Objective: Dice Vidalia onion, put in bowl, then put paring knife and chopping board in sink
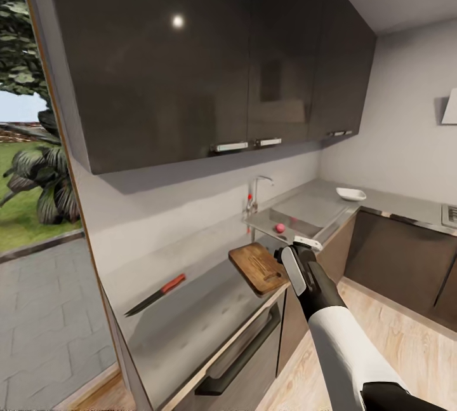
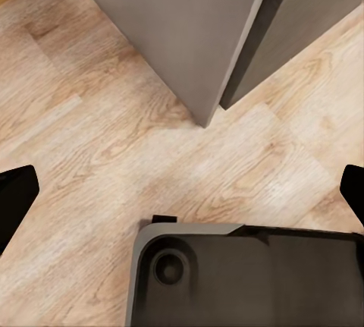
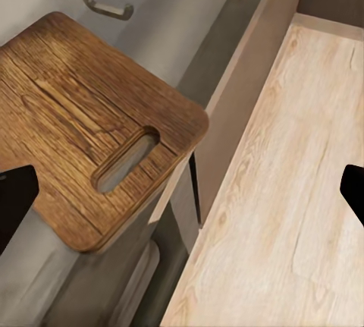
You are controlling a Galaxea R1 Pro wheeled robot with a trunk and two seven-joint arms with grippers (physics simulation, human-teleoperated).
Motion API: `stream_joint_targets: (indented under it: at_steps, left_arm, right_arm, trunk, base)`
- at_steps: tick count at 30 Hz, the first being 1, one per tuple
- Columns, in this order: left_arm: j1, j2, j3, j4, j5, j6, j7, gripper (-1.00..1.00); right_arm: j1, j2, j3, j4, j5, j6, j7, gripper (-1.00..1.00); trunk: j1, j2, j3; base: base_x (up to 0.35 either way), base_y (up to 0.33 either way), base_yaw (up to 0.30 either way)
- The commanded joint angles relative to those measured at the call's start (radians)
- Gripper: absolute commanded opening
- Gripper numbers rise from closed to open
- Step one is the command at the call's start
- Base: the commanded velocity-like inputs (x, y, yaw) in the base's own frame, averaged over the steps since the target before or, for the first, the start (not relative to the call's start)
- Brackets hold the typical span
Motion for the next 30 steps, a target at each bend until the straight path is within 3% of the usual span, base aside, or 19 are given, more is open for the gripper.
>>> stream_joint_targets:
  at_steps: [1, 30]
  left_arm:
    - [0.001, 0.000, -0.001, -0.001, 0.009, -0.001, -0.001, 1.00]
    - [0.001, 0.000, -0.002, -0.001, 0.009, -0.002, -0.001, 1.00]
  right_arm:
    - [0.000, 0.001, -0.001, -0.001, -0.010, 0.000, -0.008, 1.00]
    - [0.000, 0.001, 0.000, 0.002, -0.011, -0.001, -0.007, 1.00]
  trunk:
    - [0.000, -0.001, -0.002]
    - [0.000, -0.001, -0.047]
  base:
    - [0.013, -0.013, 0.000]
    - [0.023, -0.001, 0.000]
